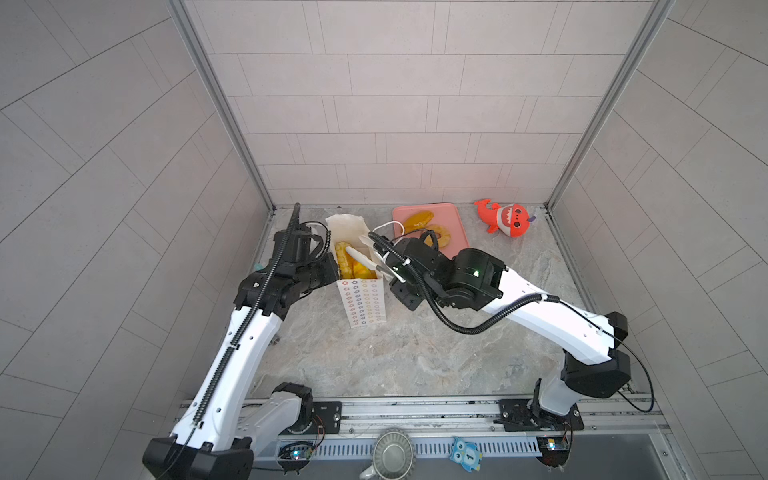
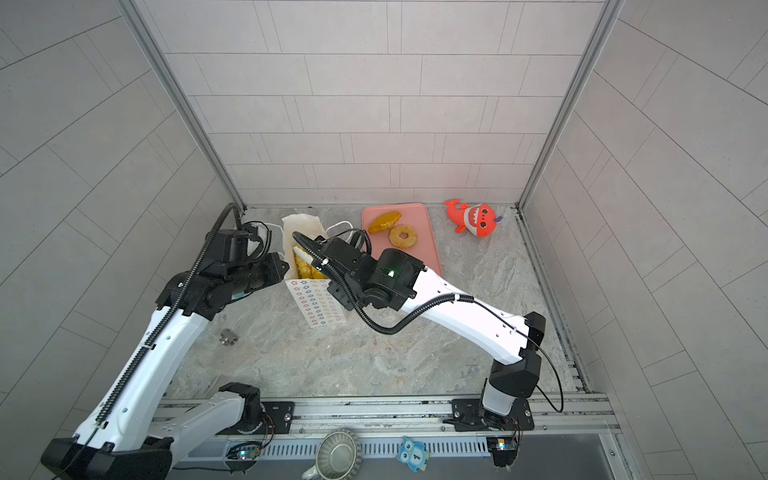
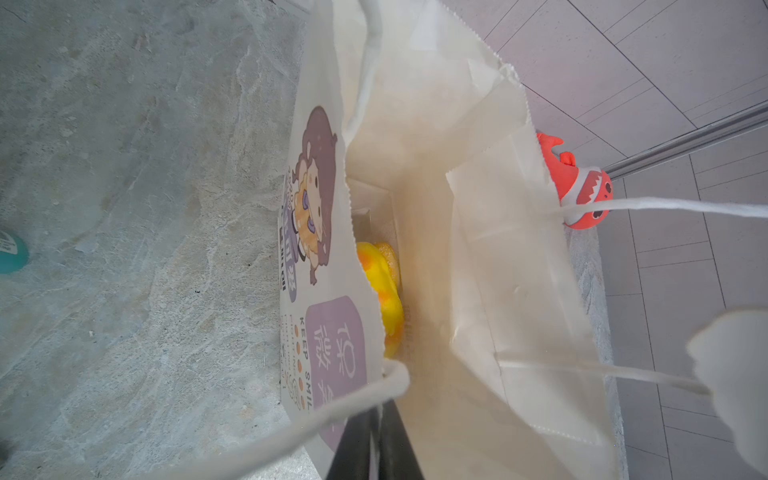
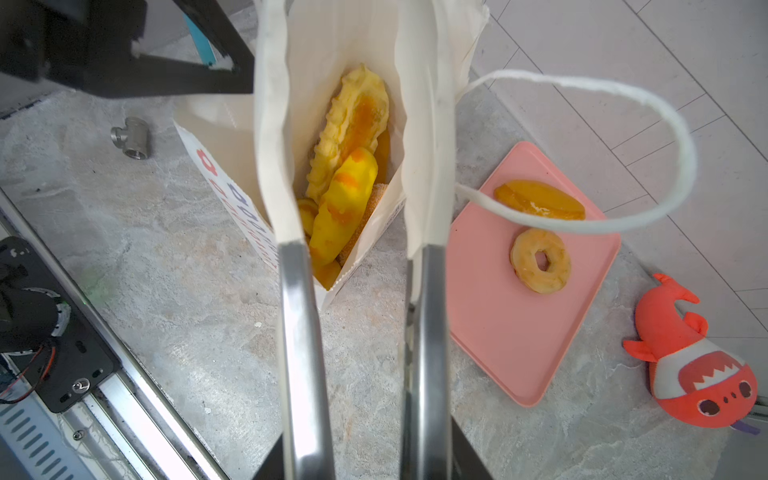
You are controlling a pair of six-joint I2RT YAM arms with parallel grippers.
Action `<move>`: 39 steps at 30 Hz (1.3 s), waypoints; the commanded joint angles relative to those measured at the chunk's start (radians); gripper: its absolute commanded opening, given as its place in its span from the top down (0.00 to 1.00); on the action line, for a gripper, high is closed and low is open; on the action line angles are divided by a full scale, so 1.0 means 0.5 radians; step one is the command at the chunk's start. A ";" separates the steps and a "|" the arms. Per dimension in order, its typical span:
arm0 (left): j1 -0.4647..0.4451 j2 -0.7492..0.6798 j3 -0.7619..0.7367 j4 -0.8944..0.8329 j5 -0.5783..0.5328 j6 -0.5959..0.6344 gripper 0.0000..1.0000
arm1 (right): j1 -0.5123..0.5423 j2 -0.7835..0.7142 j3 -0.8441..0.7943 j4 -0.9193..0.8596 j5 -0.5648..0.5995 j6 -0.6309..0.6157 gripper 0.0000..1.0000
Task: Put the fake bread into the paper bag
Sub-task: 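Lower the yellow wedge bread into the paper bag and open the tongs, then lift the empty tongs out of the bag and move back over the tray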
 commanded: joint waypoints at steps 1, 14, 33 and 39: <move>-0.004 -0.023 0.030 -0.007 0.002 0.000 0.89 | 0.012 -0.135 0.081 0.059 0.064 -0.012 0.58; -0.004 -0.014 0.040 -0.011 0.007 0.001 0.89 | -0.005 -0.250 0.166 0.216 0.136 -0.098 0.57; -0.004 0.007 0.051 0.000 0.013 0.006 0.90 | -0.388 -0.199 0.331 0.240 0.078 -0.048 0.55; -0.006 0.015 0.046 0.001 0.012 0.008 0.90 | -0.595 -0.206 0.260 0.268 -0.070 0.058 0.55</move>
